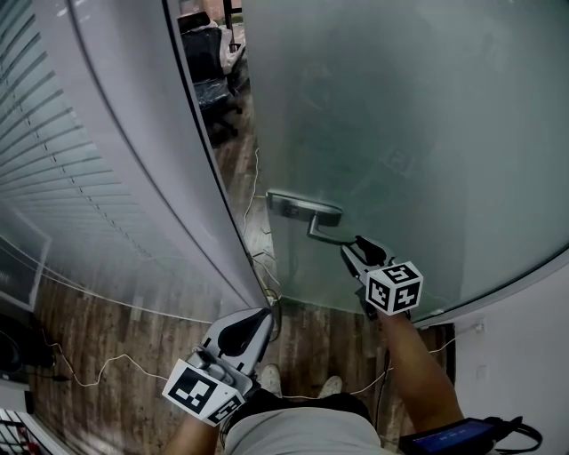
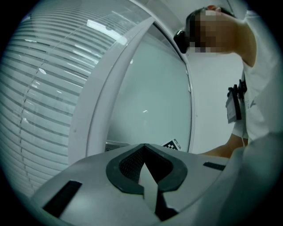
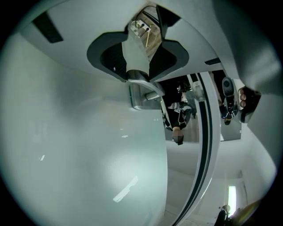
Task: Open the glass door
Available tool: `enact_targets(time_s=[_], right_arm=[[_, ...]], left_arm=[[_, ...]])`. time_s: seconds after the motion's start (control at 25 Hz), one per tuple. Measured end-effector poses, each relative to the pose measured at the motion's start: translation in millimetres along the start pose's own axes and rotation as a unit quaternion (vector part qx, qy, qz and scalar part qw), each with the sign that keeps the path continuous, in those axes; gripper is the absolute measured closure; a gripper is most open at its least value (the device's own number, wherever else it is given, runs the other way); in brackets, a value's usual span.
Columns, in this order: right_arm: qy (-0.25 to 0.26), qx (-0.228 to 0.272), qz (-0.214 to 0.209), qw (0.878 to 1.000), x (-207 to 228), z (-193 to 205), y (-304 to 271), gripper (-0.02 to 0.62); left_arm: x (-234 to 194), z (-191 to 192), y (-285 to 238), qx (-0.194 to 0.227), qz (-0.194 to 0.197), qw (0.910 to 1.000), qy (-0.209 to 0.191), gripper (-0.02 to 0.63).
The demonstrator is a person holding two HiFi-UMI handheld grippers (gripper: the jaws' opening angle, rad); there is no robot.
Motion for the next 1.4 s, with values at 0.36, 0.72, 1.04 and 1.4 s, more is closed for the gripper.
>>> enact_targets(time_s=[0.36, 0.72, 1.04, 1.4], right_arm=[[-0.015, 0.008, 0.021, 1.000, 23, -14, -17, 0.434], [-0.008, 0.002, 0.039, 0.999, 55, -32, -44, 0.435], [-0.018, 0.012, 0.075, 0.997, 86, -46, -59, 0.435], [-0.031, 0.003, 0.093, 0.995, 116, -55, -68, 0.434]], left_arm=[[5, 1, 12, 0.017, -0.014, 0.9997, -0.003, 0.607], [1, 2, 10, 0.020, -0.024, 0.9995, -0.002, 0.607], [2, 7, 15, 0.019, -0.034, 0.9992, -0.001, 0.607], [-3, 9, 22, 0.018, -0.043, 0.9989, 0.005, 0.607]])
Point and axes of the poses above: the fingertips, and each gripper's own axes: y backward along the fingers, x to its right, z out of its underside, the point moved 2 cm from there along y, backward along the fingers, and after that the axes turned 11 degrees about -x, right-handed, at the moved point
